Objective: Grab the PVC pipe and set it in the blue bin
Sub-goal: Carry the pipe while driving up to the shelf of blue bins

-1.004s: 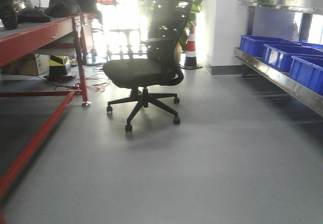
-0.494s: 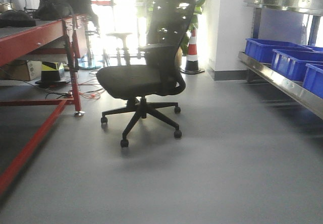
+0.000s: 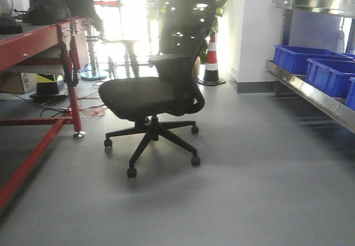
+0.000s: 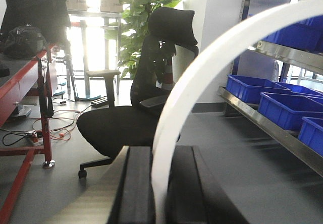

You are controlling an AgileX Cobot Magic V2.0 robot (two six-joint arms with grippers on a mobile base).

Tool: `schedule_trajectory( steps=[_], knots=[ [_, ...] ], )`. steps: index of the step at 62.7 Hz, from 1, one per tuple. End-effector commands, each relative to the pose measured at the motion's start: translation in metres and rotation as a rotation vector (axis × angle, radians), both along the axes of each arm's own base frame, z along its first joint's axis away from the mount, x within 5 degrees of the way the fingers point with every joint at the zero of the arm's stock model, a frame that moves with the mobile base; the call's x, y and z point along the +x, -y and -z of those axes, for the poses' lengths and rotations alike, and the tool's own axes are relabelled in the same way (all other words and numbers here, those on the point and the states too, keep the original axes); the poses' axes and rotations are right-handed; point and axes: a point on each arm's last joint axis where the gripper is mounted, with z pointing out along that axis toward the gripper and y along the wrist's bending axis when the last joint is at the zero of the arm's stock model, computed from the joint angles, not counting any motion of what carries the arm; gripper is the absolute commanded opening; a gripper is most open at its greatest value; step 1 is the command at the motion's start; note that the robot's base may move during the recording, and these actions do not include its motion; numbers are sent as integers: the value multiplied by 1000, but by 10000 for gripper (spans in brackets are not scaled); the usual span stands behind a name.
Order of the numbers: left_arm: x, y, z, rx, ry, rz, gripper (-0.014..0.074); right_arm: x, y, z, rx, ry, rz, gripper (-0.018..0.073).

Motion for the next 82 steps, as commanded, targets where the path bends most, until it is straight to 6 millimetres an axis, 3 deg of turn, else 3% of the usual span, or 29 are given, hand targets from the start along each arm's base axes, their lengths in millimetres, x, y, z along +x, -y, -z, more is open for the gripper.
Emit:
schedule_trajectory(
  steps=[1,82],
  knots=[
    [-2,1,-4,-12,35,7,-111,-1,0,-3,-11,29,4,-167],
    [-2,1,-4,-12,35,7,-111,-1,0,-3,-11,29,4,-167]
  ],
)
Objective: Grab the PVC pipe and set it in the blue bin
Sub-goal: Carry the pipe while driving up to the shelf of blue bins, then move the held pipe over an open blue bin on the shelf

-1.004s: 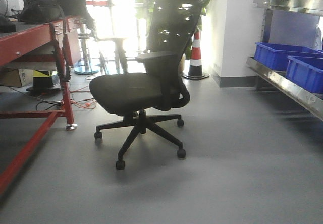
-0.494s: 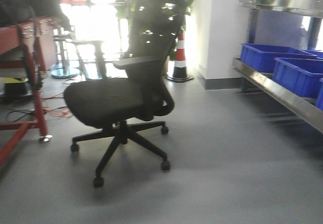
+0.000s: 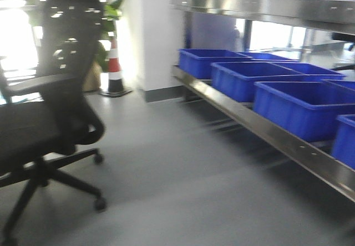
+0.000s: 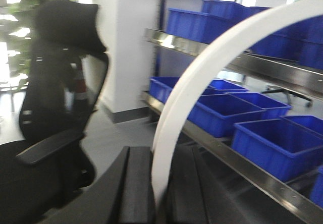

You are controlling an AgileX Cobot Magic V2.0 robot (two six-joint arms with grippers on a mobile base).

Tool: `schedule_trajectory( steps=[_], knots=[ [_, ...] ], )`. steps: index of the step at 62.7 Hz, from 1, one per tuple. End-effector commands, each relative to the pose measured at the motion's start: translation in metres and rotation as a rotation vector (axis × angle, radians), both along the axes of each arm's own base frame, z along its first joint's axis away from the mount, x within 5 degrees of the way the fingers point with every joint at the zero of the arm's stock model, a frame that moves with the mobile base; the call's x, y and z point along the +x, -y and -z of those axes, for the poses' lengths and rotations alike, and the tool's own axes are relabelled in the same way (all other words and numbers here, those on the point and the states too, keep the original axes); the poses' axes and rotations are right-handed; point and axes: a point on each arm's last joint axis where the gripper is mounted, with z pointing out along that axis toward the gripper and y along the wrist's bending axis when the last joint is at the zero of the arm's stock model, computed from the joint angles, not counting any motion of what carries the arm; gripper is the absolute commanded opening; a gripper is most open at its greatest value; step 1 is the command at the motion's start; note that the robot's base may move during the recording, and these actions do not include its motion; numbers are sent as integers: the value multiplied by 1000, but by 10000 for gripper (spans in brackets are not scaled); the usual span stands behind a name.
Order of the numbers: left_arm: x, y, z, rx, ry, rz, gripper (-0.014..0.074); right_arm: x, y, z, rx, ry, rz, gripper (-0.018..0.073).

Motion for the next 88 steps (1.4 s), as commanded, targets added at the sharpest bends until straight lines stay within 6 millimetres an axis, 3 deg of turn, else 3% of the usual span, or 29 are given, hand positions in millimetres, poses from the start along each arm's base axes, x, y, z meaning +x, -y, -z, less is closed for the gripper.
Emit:
schedule_trajectory(
  steps=[1,88],
  knots=[
    [-2,1,-4,-12,35,7,-111,-1,0,-3,-11,29,4,-167],
    [-2,1,-4,-12,35,7,-111,-1,0,-3,-11,29,4,-167]
  ],
)
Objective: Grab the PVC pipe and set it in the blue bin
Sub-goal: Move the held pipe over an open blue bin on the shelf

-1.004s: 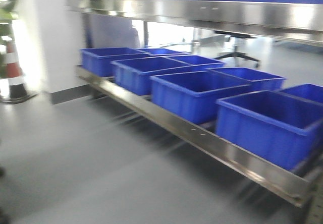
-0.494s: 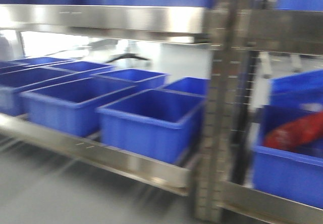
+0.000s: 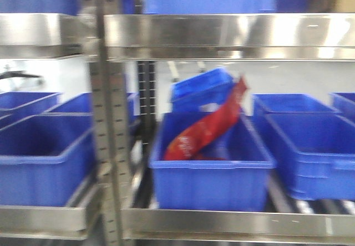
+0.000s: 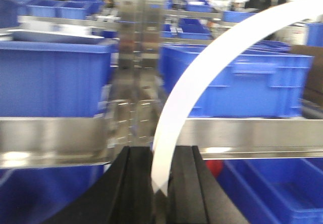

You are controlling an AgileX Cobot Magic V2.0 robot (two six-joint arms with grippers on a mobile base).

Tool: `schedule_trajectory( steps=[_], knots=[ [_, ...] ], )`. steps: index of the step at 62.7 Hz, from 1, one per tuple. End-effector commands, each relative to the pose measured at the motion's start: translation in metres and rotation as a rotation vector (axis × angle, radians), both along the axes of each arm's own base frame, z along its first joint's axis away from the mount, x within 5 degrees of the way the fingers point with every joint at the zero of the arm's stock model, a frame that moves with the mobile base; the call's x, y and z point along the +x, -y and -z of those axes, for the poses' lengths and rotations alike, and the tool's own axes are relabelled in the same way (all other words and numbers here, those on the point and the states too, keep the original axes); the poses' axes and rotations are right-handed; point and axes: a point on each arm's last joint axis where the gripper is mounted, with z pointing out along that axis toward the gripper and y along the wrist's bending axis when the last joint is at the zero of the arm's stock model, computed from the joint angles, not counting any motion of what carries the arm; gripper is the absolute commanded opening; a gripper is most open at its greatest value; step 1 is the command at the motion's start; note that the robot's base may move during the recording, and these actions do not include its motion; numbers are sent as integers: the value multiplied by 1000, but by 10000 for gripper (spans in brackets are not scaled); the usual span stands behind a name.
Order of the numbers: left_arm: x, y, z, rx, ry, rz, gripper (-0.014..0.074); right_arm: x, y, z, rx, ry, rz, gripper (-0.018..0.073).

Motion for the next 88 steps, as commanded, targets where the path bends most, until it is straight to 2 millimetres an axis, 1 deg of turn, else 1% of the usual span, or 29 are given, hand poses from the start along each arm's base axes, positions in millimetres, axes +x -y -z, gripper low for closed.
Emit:
schedule_trajectory(
  steps=[1,88],
  knots=[
    [-2,1,-4,-12,35,7,-111,-1,0,-3,-11,29,4,-167],
    [-2,1,-4,-12,35,7,-111,-1,0,-3,-11,29,4,-167]
  ],
)
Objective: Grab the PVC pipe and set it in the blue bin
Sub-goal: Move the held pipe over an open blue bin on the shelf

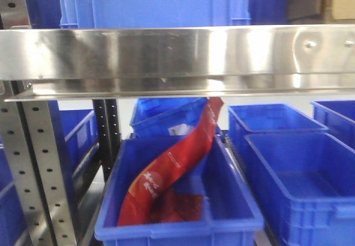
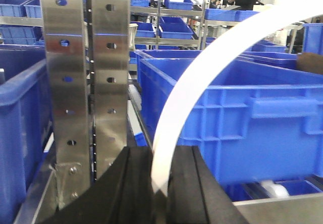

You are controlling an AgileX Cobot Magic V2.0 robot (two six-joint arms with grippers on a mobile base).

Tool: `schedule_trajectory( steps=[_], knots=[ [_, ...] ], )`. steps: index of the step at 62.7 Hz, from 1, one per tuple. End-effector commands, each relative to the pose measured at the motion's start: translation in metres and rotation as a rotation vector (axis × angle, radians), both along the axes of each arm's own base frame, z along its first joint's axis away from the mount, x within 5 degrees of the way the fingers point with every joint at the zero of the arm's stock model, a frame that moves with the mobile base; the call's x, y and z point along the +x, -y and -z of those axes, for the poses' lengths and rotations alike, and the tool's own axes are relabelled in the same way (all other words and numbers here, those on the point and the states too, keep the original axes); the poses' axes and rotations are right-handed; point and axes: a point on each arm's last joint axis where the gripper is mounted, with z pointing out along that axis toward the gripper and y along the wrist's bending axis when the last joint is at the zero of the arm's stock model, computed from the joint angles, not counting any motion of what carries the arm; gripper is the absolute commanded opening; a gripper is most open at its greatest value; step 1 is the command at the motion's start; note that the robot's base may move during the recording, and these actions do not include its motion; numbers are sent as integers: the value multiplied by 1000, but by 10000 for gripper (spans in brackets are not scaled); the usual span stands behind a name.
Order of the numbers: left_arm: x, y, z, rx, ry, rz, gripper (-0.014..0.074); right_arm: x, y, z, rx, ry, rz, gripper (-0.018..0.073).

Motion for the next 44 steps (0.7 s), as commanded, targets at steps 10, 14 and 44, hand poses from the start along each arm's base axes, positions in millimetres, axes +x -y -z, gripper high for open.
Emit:
schedule_trajectory(
  steps=[10,14,44],
  knots=[
    [-2,1,-4,-12,35,7,-111,-1,0,-3,-10,29,3,-167],
    [-2,1,-4,-12,35,7,-111,-1,0,-3,-10,29,3,-167],
    [-2,1,-4,-12,35,7,-111,-1,0,-3,-10,29,3,-167]
  ],
)
